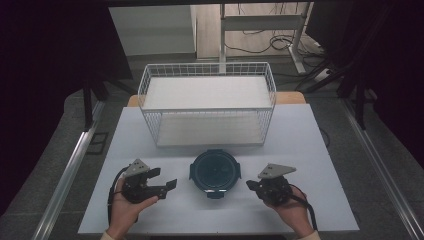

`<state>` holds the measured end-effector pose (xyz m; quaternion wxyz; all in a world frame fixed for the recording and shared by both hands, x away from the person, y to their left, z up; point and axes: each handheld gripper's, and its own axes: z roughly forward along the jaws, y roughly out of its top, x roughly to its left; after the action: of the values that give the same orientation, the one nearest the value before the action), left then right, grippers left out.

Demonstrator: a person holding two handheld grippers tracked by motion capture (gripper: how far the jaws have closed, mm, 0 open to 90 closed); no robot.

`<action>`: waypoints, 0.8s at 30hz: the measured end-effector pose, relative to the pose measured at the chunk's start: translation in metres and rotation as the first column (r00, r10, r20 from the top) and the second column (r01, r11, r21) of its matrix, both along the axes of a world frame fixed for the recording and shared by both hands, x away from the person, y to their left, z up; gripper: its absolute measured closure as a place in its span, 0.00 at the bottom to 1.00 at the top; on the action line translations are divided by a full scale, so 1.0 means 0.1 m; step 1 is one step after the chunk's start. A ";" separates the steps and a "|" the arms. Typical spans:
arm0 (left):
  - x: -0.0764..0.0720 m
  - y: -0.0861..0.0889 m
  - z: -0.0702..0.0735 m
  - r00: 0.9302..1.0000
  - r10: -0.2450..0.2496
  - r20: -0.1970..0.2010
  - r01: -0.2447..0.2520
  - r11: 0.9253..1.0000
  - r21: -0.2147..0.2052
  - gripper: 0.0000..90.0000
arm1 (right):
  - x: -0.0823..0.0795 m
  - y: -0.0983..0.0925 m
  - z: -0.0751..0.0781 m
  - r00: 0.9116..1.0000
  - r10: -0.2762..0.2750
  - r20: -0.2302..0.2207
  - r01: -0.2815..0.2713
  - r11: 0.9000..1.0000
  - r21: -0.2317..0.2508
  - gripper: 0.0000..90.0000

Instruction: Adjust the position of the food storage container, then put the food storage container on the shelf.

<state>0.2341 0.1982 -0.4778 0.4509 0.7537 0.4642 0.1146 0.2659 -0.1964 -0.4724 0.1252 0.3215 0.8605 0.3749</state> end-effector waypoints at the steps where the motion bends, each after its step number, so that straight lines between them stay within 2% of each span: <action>1: -0.01 0.01 0.00 1.000 0.002 0.001 -0.002 1.000 -0.003 0.24 | 0.01 -0.03 0.02 1.000 -0.010 0.005 0.010 1.000 0.016 0.91; 3: -0.01 0.02 0.02 1.000 0.005 0.005 -0.005 1.000 -0.008 0.24 | 0.02 -0.07 0.07 0.999 -0.044 0.025 0.042 0.997 0.071 0.66; 4: -0.01 0.02 0.03 1.000 0.010 0.004 -0.009 1.000 -0.013 0.24 | 0.02 -0.07 0.08 0.998 -0.062 0.034 0.059 0.995 0.087 0.57; 5: -0.01 0.02 0.04 1.000 0.013 0.005 -0.013 1.000 -0.016 0.24 | 0.03 -0.09 0.10 0.997 -0.075 0.036 0.071 0.991 0.111 0.49; 6: -0.02 0.02 0.06 1.000 0.021 0.001 -0.021 1.000 -0.022 0.23 | 0.05 -0.11 0.11 0.996 -0.085 0.017 0.081 0.985 0.155 0.38; 7: -0.03 0.02 0.07 1.000 0.024 -0.001 -0.024 0.999 -0.029 0.23 | 0.05 -0.11 0.11 0.996 -0.085 0.017 0.081 0.985 0.155 0.38; 10: -0.04 0.01 0.10 0.999 0.035 -0.003 -0.035 0.999 -0.031 0.24 | 0.09 -0.15 0.10 0.995 -0.101 -0.003 0.100 0.977 0.188 0.29; 16: -0.05 -0.02 0.12 0.999 0.039 -0.016 -0.040 0.998 -0.042 0.23 | 0.12 -0.21 0.12 0.994 -0.109 -0.021 0.111 0.969 0.221 0.27; 20: -0.06 -0.05 0.14 0.998 0.050 -0.026 -0.051 0.998 -0.038 0.22 | 0.10 -0.21 0.14 0.993 -0.119 -0.012 0.119 0.967 0.224 0.26; 24: -0.05 -0.07 0.21 0.998 0.057 -0.039 -0.059 0.996 -0.065 0.22 | 0.10 -0.18 0.15 0.992 -0.116 -0.039 0.122 0.964 0.238 0.24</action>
<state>0.2289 0.1910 -0.4567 0.4634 0.7265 0.4977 0.0981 0.2759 -0.2144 -0.4579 0.0974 0.3900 0.7895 0.4638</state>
